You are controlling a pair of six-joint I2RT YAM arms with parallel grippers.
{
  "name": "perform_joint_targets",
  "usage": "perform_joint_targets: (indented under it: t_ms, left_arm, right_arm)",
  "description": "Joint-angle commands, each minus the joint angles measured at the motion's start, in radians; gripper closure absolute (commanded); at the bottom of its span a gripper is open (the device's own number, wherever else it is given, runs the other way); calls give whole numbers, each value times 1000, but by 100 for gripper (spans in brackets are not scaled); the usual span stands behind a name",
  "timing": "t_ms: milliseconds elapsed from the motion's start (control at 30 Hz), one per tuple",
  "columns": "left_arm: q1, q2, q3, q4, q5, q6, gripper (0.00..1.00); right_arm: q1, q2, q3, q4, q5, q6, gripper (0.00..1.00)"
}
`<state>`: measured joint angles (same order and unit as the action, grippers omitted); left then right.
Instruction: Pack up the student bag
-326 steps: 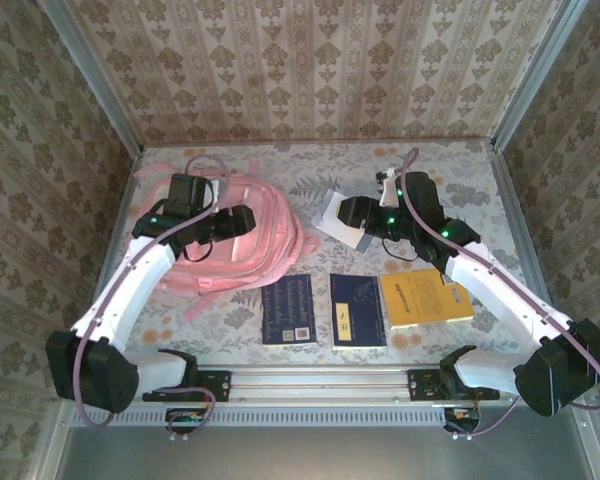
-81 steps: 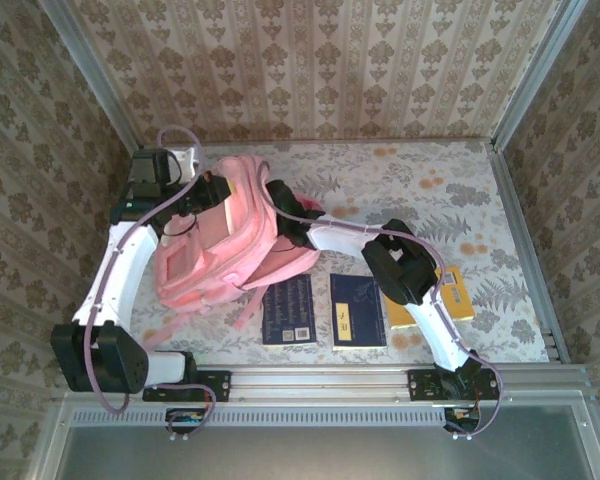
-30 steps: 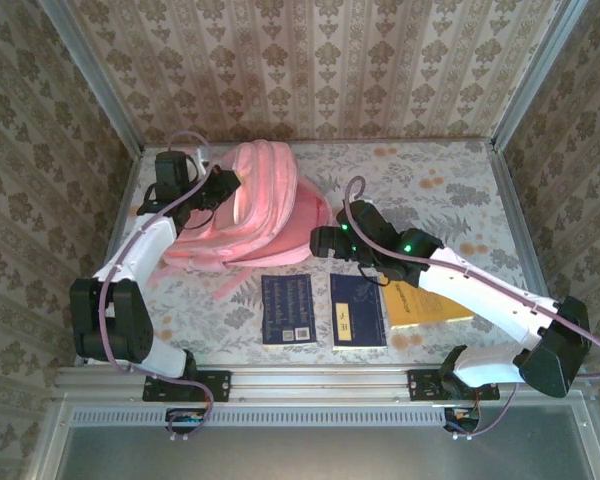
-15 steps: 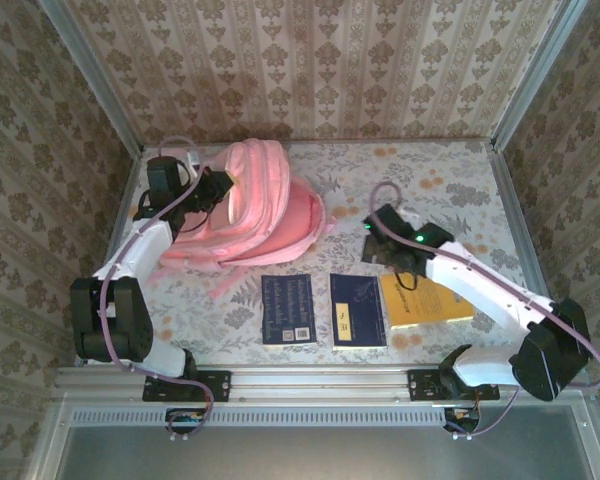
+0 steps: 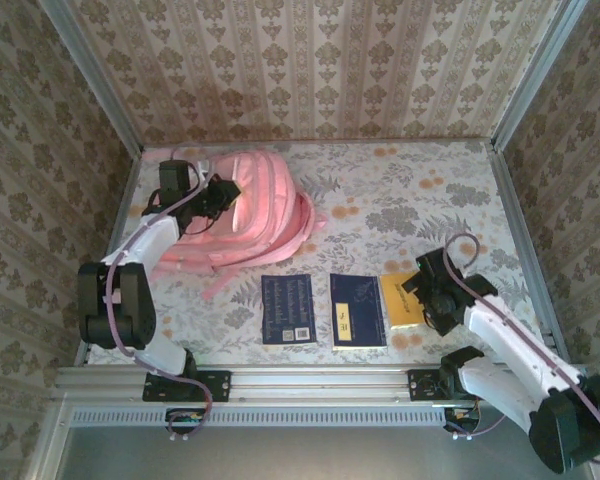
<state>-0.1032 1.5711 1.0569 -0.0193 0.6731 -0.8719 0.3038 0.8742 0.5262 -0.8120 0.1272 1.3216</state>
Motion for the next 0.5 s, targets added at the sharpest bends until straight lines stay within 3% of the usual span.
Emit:
perform_joint_targets:
  t_ms: [0, 233, 367, 467]
  left_arm:
    - [-10, 12, 47, -65, -58, 50, 83]
    - [-60, 10, 126, -193, -111, 163, 48]
    - [-166, -7, 198, -317, -217, 297, 39]
    - [-244, -4, 230, -341, -235, 324, 36]
  right_arm:
    - [-39, -99, -81, 9, 25, 162, 0]
    - [-229, -72, -194, 207, -54, 90, 2]
    - [-250, 20, -177, 333, -60, 23, 3]
    - [-266, 116, -136, 422, -81, -74, 2]
